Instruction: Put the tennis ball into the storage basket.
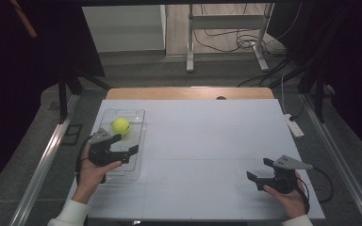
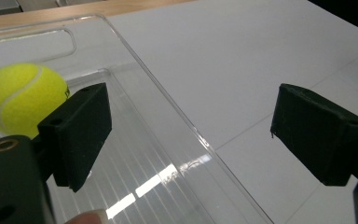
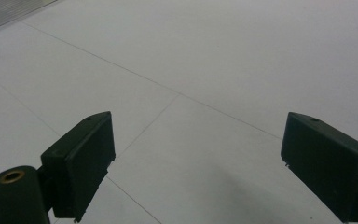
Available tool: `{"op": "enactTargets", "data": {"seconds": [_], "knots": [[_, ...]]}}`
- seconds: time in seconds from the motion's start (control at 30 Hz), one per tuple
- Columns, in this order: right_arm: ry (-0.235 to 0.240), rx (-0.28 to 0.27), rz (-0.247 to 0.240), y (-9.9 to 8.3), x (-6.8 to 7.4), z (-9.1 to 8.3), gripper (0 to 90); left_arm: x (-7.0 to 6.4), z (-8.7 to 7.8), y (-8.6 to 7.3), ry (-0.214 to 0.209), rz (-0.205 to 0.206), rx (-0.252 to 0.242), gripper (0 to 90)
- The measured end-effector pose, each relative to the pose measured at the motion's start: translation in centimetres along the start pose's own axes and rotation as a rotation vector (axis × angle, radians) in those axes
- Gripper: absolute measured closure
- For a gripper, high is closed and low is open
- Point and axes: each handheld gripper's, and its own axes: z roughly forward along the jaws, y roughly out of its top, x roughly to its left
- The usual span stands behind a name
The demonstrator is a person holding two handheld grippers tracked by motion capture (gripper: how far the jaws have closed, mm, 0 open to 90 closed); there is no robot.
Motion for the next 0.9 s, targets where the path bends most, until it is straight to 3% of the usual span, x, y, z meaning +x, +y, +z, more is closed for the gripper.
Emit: {"op": "enactTargets", "data": {"seconds": [0.6, 0.9], "knots": [[-0.001, -0.026, -0.01, 0.3, 0.3, -0.4, 9.7, -2.1, -0.9, -3.4, -0.03, 0.035, 0.01, 13.2], [0.013, -0.057, -0.018, 0.6, 0.5, -0.8, 9.7, -2.4, -0.8, -4.0, -0.04, 0.041, 0.018, 13.1]]}}
